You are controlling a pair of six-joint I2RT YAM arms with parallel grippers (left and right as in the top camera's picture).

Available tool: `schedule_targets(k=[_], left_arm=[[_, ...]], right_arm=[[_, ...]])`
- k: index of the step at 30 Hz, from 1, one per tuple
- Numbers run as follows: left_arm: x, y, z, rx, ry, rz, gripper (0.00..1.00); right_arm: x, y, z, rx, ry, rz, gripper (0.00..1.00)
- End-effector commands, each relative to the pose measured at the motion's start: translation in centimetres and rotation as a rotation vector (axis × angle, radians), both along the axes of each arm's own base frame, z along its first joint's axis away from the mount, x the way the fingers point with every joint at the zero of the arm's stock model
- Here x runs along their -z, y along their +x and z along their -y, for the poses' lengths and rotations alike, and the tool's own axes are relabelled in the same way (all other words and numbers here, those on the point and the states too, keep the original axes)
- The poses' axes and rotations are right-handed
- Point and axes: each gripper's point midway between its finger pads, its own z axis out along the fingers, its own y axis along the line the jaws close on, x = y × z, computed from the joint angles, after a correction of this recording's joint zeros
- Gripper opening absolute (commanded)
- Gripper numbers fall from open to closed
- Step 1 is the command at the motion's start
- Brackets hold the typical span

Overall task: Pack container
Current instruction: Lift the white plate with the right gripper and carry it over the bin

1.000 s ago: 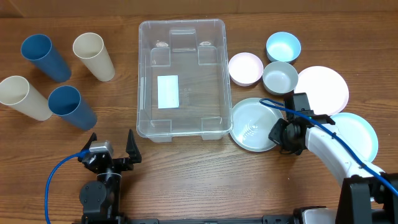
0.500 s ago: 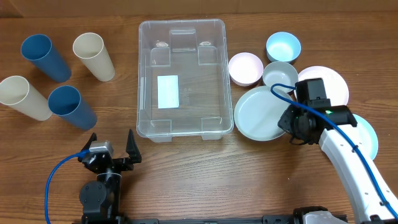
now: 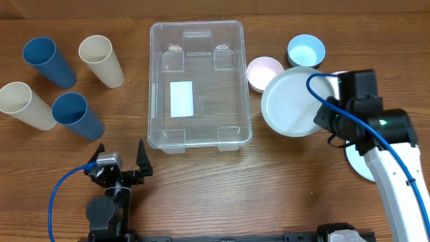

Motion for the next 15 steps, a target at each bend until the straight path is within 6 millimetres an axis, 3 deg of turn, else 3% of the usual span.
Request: schedule_targets(k=[1,5,9,12,15], left_arm=[[0.0,0.0,0.1,0.007,0.014,0.005,1.0],[0.0,0.0,0.1,0.007,0.014,0.005,1.0],[0.0,0.0,0.1,0.007,0.014,0.005,1.0],[0.0,0.0,0.1,0.007,0.014,0.005,1.0],[0.0,0.0,0.1,0.007,0.014,0.005,1.0]], right_arm=[[-4.8,1.2,-1.7,-0.149,0.019,0.143,0.04],[-7.4,2.3,-6.2,-0.366,0.097,0.252,0.04],[-8.2,2.8,-10.9,-0.521,0.13,0.309,0.04],[-7.5,3.5,-14.4,-0.608,0.137,0.312,0.04],[-5.3,4.6,-17.0,-0.656,0.145,0.268,0.04]])
